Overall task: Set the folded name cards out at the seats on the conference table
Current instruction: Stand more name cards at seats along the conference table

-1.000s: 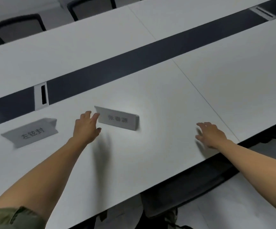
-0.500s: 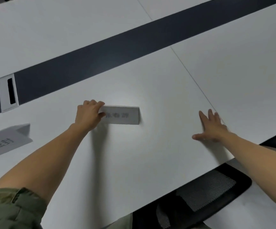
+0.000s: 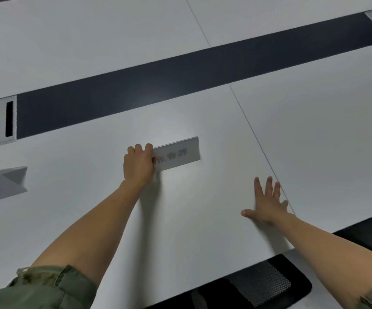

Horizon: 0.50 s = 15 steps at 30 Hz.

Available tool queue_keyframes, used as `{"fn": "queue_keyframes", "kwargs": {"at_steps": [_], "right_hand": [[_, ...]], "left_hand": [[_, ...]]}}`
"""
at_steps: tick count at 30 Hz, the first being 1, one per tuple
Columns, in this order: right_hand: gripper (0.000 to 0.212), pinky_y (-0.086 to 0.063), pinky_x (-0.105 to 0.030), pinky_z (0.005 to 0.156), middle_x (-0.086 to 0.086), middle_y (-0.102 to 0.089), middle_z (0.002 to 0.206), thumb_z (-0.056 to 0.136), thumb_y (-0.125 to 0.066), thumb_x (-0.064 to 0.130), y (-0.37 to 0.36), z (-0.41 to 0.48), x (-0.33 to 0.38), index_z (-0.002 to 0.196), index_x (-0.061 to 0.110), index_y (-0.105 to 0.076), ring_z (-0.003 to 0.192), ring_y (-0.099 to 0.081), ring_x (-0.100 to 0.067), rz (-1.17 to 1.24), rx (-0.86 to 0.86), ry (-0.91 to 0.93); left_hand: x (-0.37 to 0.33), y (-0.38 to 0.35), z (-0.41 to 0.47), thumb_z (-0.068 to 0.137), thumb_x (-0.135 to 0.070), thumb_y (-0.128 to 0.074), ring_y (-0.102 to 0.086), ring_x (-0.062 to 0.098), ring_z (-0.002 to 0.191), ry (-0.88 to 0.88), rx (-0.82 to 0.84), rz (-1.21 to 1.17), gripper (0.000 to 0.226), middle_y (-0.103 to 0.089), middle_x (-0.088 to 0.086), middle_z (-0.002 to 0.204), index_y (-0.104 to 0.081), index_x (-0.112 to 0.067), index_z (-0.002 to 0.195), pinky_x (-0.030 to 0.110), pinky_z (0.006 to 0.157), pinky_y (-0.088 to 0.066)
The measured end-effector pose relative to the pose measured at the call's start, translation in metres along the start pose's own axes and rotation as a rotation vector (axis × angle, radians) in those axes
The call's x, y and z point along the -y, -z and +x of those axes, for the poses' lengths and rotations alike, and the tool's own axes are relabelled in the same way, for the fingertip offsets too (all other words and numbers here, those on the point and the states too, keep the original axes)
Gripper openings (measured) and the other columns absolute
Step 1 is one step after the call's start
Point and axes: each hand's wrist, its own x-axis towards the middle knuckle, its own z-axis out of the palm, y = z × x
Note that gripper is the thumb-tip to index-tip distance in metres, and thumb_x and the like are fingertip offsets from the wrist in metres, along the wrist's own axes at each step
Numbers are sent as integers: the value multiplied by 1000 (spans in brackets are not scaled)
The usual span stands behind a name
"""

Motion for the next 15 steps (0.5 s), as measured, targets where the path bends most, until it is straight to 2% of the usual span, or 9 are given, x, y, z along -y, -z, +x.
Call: {"fn": "queue_keyframes", "kwargs": {"at_steps": [15], "right_hand": [[127, -7, -69, 110, -13, 49, 145, 78, -65, 64, 3, 2, 2, 144, 26, 36, 136, 40, -41, -5, 34, 15]], "left_hand": [[0, 7, 36, 96, -28, -50, -45, 37, 103, 35, -7, -6, 30, -53, 20, 112, -50, -8, 120, 44, 79, -43]]}}
